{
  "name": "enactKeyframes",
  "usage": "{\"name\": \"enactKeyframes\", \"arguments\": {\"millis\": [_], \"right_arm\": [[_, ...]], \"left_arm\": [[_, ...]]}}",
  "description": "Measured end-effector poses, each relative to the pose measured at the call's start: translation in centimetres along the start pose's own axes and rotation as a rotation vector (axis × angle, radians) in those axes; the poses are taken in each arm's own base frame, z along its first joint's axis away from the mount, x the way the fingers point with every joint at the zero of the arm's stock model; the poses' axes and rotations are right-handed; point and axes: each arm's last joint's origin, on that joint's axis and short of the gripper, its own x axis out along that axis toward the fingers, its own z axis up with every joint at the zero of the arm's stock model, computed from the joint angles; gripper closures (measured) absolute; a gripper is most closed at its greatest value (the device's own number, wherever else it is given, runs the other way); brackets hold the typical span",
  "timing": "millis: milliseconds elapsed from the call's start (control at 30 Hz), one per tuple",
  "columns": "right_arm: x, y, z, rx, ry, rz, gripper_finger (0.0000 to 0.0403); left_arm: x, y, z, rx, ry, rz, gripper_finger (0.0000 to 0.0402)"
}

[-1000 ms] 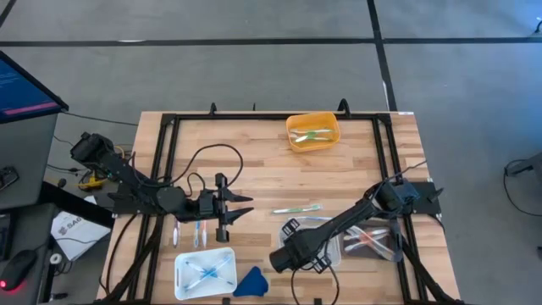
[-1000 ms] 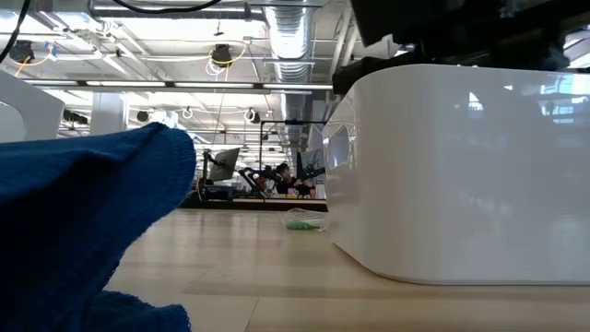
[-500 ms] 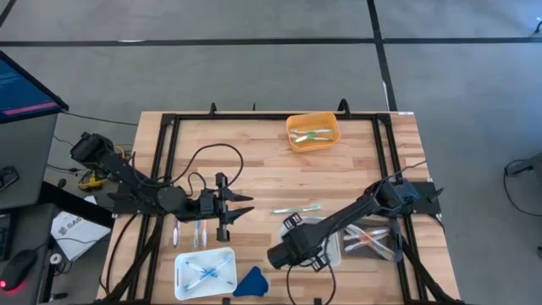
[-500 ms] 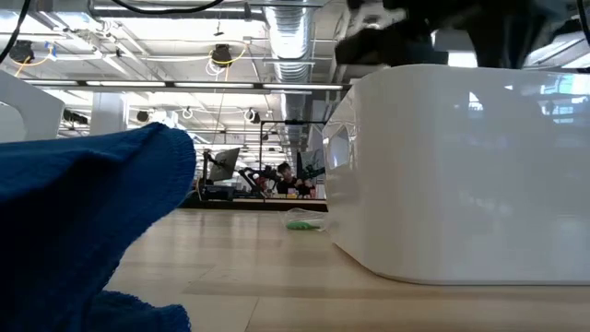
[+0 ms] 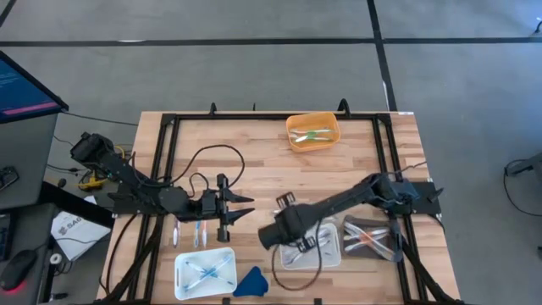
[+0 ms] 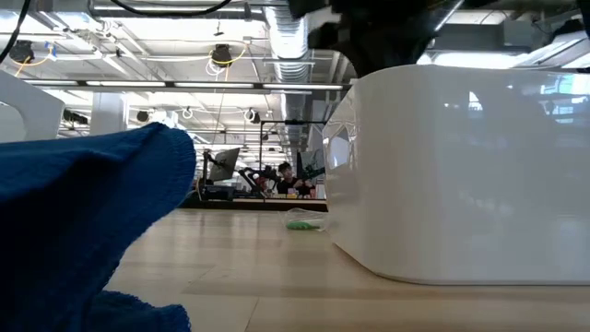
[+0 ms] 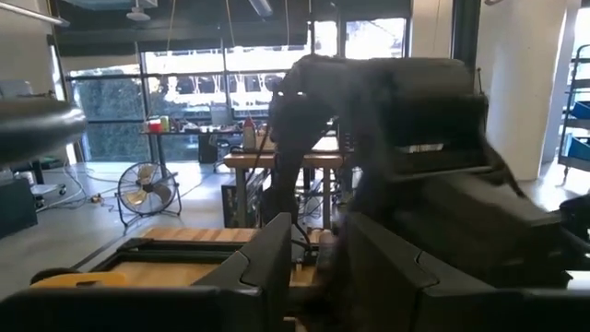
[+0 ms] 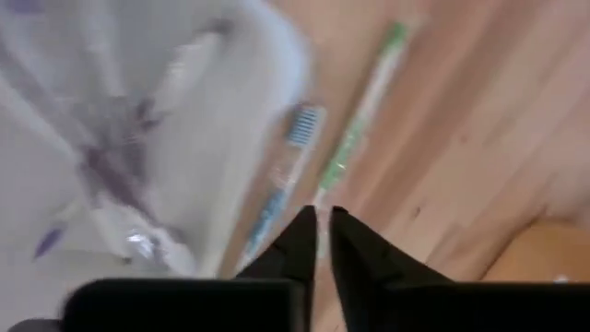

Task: Pick & Place Toothbrushes
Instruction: Put the green toothbrush into the yellow bin

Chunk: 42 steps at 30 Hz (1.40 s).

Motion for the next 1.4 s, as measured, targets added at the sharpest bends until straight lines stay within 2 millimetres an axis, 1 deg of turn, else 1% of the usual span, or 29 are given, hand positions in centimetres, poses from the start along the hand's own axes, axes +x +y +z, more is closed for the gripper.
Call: {"name": "enactKeyframes", "arguments": {"millis": [67, 167, 233, 367, 467, 533, 633, 700, 767, 833, 933, 1000, 1100, 1200, 1333, 1400], "right_arm": [[0.3, -1.1, -0.2, 0.052, 0.017, 0.004, 0.0394], [0.7, -2.4, -0.4, 0.115, 0.032, 0.007, 0.0393], [0.9, -2.6, -0.5, 0.115, 0.039, 0.008, 0.04], [2.5, -1.9, -0.5, 0.083, 0.079, 0.011, 0.0401], [3.8, -1.0, -1.2, 0.057, 0.134, 0.01, 0.0402], [3.6, -0.5, -2.0, 0.047, 0.12, -0.017, 0.0402], [2.4, 0.0, -4.0, 0.066, -0.003, -0.031, 0.0402], [1.6, 0.0, -5.7, 0.105, -0.113, -0.034, 0.0402], [0.8, -0.2, -8.0, 0.159, -0.236, -0.038, 0.0402], [0.1, -0.7, -9.8, 0.233, -0.391, -0.04, 0.0402], [-0.3, -1.0, -12.2, 0.33, -0.592, -0.027, 0.0402], [-0.6, -1.0, -13.4, 0.353, -0.715, 0.002, 0.0402], [-1.1, -0.9, -14.8, 0.385, -0.867, 0.008, 0.0402], [-1.4, -1.1, -15.5, 0.427, -0.984, 0.009, 0.04], [-2.3, -2.1, -15.8, 0.462, -1.097, -0.017, 0.0398], [-3.0, -2.8, -15.6, 0.468, -1.181, -0.048, 0.04]], "left_arm": [[0.0, 0.0, 0.0, -0.001, 0.002, 0.0, 0.0298], [0.0, 0.0, -0.1, 0.002, 0.008, -0.001, 0.0298], [0.0, 0.0, -0.1, -0.004, 0.008, -0.001, 0.0298], [0.0, 0.0, -0.3, -0.017, 0.028, -0.003, 0.0298], [0.0, -0.1, -0.5, -0.028, 0.044, -0.004, 0.0298], [0.0, -0.1, -0.6, -0.028, 0.051, -0.005, 0.0298], [0.0, -0.1, -0.6, -0.043, 0.054, -0.005, 0.0298], [0.0, -0.1, -0.6, -0.045, 0.057, -0.005, 0.0298], [0.0, -0.1, -0.6, -0.045, 0.057, -0.005, 0.0298], [0.0, 0.0, -0.6, -0.045, 0.057, -0.002, 0.0298], [0.2, 0.3, -0.7, -0.044, 0.057, 0.01, 0.0298], [0.3, 0.5, -0.7, -0.043, 0.058, 0.018, 0.0298], [0.6, 0.7, -1.2, -0.048, 0.075, 0.034, 0.0298], [1.1, 1.0, -1.7, -0.037, 0.089, 0.051, 0.0298], [1.8, 1.4, -3.0, -0.009, 0.128, 0.078, 0.0298], [2.2, 1.6, -3.9, -0.008, 0.154, 0.094, 0.0298]]}}
